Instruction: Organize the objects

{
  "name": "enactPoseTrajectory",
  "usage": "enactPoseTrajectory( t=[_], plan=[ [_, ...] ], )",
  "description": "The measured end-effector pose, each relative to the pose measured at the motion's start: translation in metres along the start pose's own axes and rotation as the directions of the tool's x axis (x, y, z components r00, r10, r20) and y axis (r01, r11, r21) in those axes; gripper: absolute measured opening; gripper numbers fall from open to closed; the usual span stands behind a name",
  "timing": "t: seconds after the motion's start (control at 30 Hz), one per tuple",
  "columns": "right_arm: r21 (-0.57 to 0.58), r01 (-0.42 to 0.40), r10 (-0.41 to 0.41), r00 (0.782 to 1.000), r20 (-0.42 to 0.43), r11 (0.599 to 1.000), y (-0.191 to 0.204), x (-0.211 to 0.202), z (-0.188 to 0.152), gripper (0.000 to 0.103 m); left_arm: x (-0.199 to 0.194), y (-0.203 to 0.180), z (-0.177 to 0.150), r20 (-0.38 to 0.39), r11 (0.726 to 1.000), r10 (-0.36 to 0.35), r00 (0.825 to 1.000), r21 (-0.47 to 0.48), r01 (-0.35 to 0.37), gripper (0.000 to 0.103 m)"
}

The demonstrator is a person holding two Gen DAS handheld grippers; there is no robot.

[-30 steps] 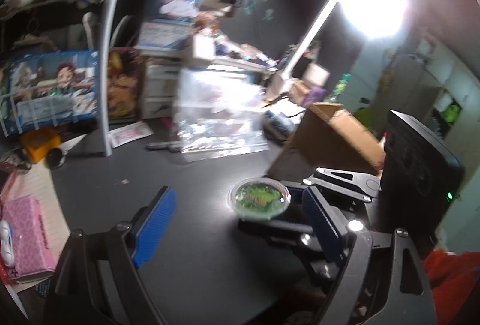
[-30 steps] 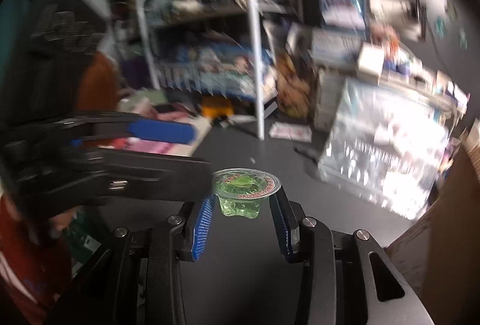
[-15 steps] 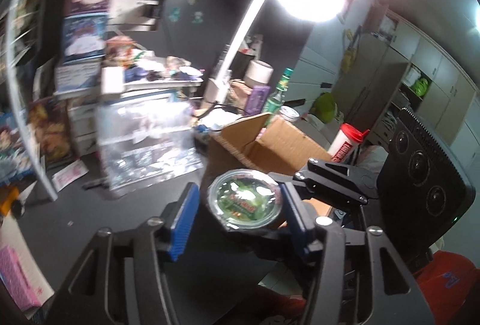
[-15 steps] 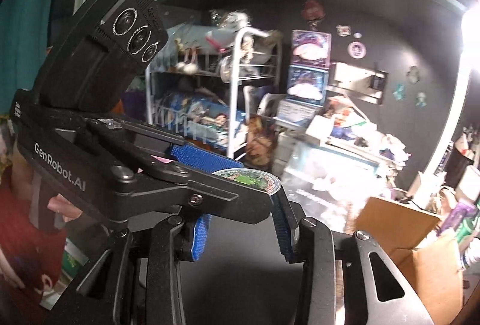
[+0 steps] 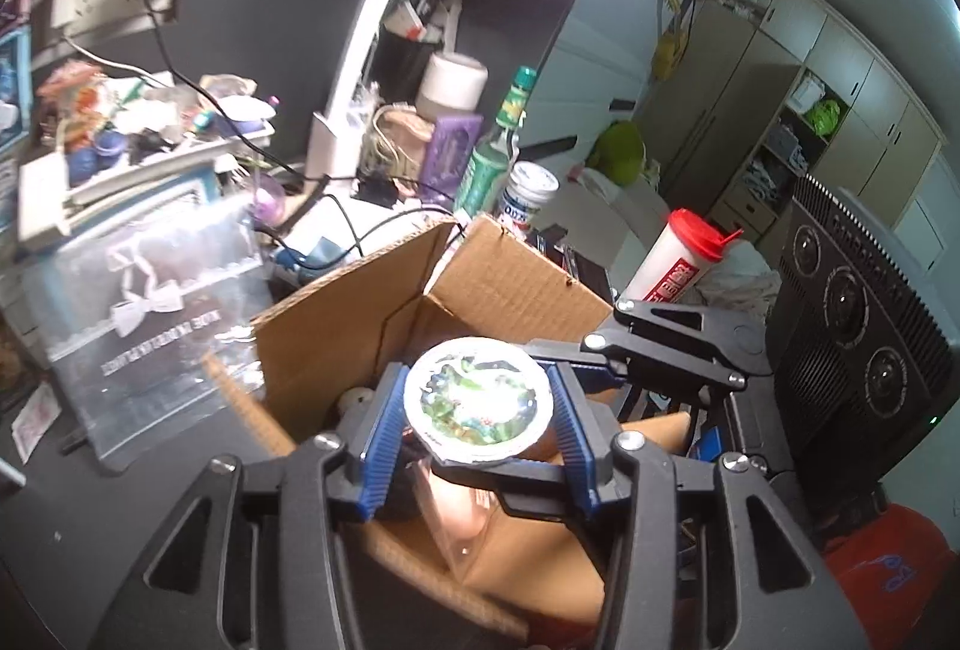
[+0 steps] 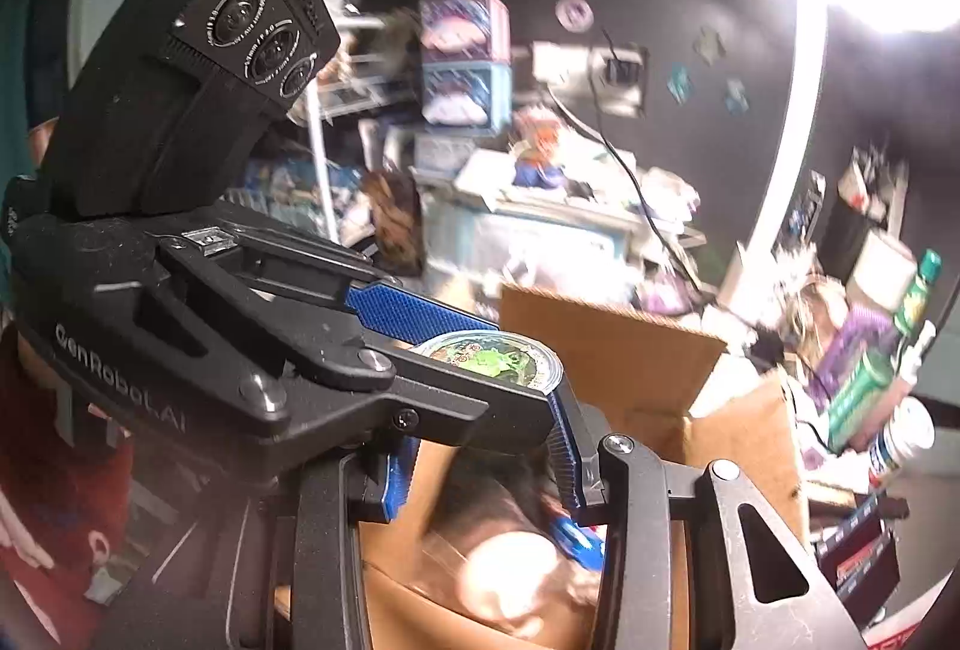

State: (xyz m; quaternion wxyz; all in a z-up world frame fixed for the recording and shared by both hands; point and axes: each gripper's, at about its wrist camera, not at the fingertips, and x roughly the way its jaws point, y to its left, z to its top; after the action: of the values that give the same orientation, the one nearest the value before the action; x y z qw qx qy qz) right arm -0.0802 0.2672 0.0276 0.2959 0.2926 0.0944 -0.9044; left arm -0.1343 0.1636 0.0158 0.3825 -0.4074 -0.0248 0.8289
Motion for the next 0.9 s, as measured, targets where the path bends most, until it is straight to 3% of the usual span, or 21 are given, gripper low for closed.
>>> enactPoseTrajectory(
  t=[0.23, 0.3, 0.37, 0.43, 0.53, 0.77, 0.9],
  plan=[
    [0.006, 0.026, -0.025, 0.993, -0.114, 1.0, -0.022, 0.012, 0.004, 0.033, 0.026, -0.003, 0.012, -0.04, 1.0, 0.019, 0.999, 0.013, -0.019, 0.045],
    [0.007, 0.031, -0.03, 0.991, -0.134, 0.999, -0.023, 0.016, 0.005, 0.033, 0.027, -0.003, 0.013, -0.042, 0.999, 0.036, 0.998, 0.02, -0.036, 0.048],
    [0.005, 0.038, -0.037, 0.988, -0.15, 0.999, -0.023, 0.018, 0.005, 0.035, 0.027, -0.002, 0.013, -0.041, 0.998, 0.054, 0.998, 0.019, -0.053, 0.058],
    [-0.002, 0.05, -0.05, 0.987, -0.153, 0.999, -0.022, 0.018, 0.004, 0.047, 0.026, -0.001, 0.012, -0.037, 0.997, 0.071, 0.997, 0.023, -0.07, 0.064],
    [0.0, 0.063, -0.063, 0.987, -0.148, 0.998, -0.02, 0.017, 0.005, 0.049, 0.018, 0.0, 0.009, -0.02, 0.996, 0.082, 0.996, 0.02, -0.082, 0.072],
    [0.008, 0.097, -0.095, 0.985, -0.145, 0.995, -0.013, 0.014, 0.003, 0.051, -0.012, -0.003, -0.003, 0.04, 0.992, 0.122, 0.992, 0.025, -0.123, 0.079],
    [0.021, 0.119, -0.116, 0.985, -0.128, 0.993, -0.006, 0.008, 0.002, 0.058, -0.033, -0.004, -0.015, 0.078, 0.987, 0.156, 0.985, 0.02, -0.158, 0.085]
  ],
)
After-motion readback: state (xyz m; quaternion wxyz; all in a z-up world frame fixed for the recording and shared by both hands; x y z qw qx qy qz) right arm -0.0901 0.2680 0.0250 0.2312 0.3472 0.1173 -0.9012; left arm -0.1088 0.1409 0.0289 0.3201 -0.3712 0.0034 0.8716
